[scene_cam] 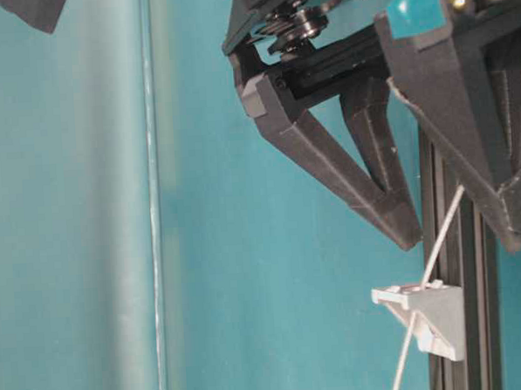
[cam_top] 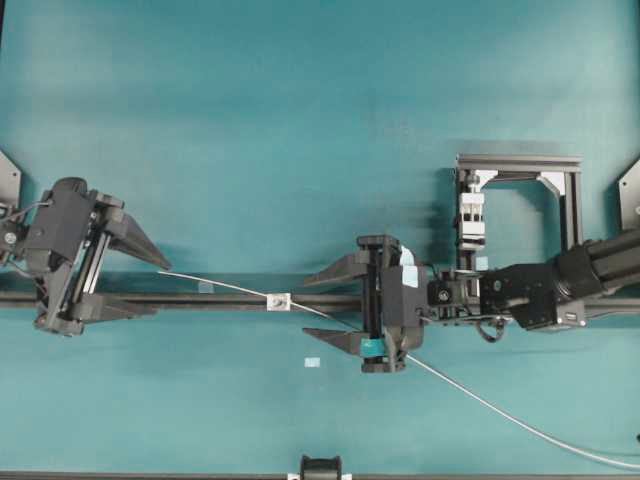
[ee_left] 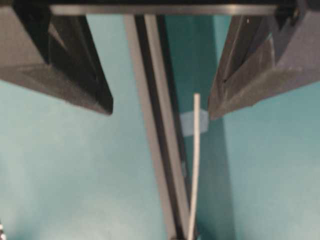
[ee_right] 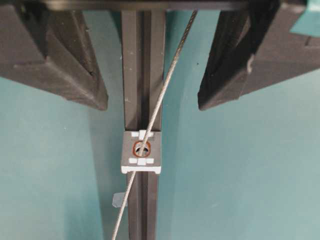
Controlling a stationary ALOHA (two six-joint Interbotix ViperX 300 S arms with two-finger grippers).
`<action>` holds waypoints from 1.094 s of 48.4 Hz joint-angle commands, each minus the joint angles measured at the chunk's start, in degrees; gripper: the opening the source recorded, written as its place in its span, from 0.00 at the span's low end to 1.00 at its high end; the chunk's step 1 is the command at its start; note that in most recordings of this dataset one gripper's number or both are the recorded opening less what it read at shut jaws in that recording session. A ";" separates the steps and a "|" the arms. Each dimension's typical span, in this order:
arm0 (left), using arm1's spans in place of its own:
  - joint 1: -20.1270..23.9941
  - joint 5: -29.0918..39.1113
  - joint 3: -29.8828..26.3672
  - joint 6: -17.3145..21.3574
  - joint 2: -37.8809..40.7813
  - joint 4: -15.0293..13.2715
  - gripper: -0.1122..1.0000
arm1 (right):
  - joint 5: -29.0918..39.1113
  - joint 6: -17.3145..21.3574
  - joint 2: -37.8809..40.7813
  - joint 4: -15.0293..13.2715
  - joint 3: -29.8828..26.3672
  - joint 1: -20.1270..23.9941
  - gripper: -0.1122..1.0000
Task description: Insert the wire into the hole on the left side and pull it with the left arm.
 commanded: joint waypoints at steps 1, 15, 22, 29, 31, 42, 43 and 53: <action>1.14 -0.35 -0.97 0.09 -0.26 0.18 0.90 | -0.26 -0.09 -2.55 0.00 -0.26 0.09 0.85; 3.08 -0.35 -0.88 0.62 -1.05 0.18 0.90 | -0.26 -2.11 -7.47 0.00 2.20 -0.09 0.85; 3.60 -0.35 -0.79 0.62 -1.41 0.18 0.90 | -0.26 -3.08 -8.79 0.00 2.90 -0.53 0.85; 4.48 -0.35 -0.79 0.70 -1.85 0.18 0.90 | -0.35 -3.52 -8.88 0.00 2.99 -1.49 0.85; 4.66 -0.35 -0.79 0.79 -2.02 0.26 0.90 | -0.35 -3.52 -8.88 0.00 2.99 -1.76 0.85; 5.62 -0.35 -0.70 4.13 -3.60 0.70 0.90 | -0.26 -3.69 -8.88 0.00 3.16 -2.72 0.85; 5.62 -0.35 -0.70 4.57 -3.78 0.88 0.90 | -0.35 -3.69 -8.88 0.00 3.16 -2.81 0.85; 5.98 -1.05 -0.79 7.38 -4.04 0.88 0.90 | -0.35 -3.96 -9.67 0.00 3.78 -3.52 0.85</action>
